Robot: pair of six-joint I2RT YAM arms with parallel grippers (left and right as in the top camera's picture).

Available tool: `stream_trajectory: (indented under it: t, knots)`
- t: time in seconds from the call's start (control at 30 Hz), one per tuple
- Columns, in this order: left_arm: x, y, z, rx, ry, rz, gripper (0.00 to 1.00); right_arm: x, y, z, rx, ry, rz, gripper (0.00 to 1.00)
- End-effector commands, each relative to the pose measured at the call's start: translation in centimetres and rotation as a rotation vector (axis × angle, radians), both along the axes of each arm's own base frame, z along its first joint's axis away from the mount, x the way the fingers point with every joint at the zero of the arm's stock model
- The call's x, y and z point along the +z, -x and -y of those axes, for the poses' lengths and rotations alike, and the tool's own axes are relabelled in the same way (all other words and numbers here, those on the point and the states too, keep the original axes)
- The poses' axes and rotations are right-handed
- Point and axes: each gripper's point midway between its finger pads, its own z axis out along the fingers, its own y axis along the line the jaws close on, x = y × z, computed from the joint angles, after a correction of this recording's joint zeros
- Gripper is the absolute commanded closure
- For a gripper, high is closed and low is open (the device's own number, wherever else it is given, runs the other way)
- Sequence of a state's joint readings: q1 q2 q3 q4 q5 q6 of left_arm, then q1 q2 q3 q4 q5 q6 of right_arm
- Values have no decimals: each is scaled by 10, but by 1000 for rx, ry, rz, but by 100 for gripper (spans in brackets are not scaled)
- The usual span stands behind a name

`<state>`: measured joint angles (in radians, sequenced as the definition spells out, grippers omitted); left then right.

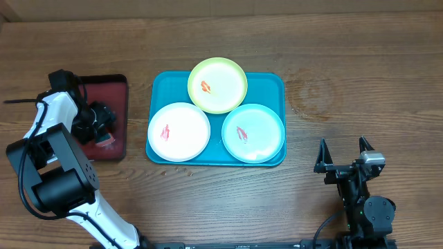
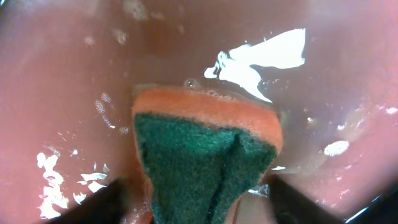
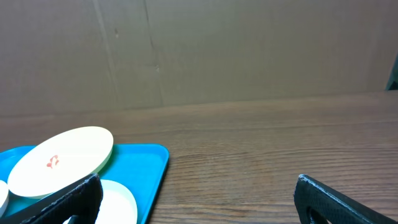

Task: Clean dirty plates on tray and stack at the side
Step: 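Lift the sponge with the left gripper out of the water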

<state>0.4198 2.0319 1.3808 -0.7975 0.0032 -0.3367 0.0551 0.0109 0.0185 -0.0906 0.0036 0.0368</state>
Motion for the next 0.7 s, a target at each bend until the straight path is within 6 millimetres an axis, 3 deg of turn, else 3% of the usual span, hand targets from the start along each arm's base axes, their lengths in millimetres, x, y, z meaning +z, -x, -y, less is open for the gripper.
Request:
stream_trajectory:
  t: [0.0,0.13,0.3,0.57,0.67]
  knots:
    - [-4,3,-11,11,-46,-29,62,-2,0,-2,11,4,4,0]
    - [-2,7,-15,15,-67,-47,96,-2,0,-2,11,4,4,0]
    - [34,1,-17,13,-56,-70,96,-2,0,-2,11,4,4,0]
    - [151,-23,-17,8,-35,22,96,-2,0,-2,11,4,4,0]
    - [177,-29,-16,6,-39,73,96,-2,0,-2,11,4,4,0]
